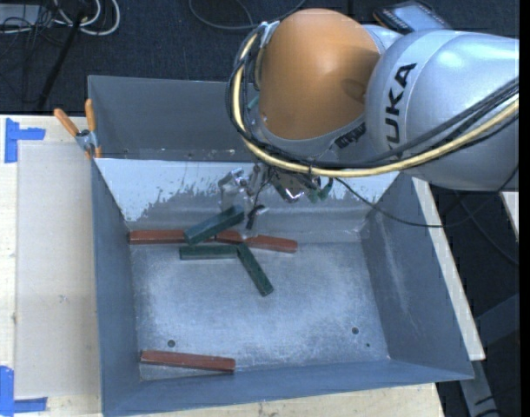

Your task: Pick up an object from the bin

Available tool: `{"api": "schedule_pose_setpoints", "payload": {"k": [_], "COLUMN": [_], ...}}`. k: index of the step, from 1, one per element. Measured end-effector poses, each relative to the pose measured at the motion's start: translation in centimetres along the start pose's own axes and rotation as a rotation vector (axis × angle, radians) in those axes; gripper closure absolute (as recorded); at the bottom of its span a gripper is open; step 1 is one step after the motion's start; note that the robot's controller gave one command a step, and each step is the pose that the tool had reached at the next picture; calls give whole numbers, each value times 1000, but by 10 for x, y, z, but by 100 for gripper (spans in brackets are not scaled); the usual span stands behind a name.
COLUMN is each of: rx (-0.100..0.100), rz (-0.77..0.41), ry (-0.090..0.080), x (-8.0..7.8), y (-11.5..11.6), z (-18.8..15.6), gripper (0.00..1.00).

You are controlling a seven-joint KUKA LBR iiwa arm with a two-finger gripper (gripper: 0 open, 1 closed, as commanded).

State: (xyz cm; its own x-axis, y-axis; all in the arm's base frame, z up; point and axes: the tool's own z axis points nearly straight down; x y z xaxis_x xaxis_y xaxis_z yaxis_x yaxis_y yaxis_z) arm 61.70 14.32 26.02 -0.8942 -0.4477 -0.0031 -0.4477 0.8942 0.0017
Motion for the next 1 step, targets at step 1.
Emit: {"api": "schedule_pose_setpoints", "payload": {"k": [1], "rx": [0], "rz": [-180], "ry": [4], "x": [30], "y": [-20], "z": [-12], "gripper": [100]}}
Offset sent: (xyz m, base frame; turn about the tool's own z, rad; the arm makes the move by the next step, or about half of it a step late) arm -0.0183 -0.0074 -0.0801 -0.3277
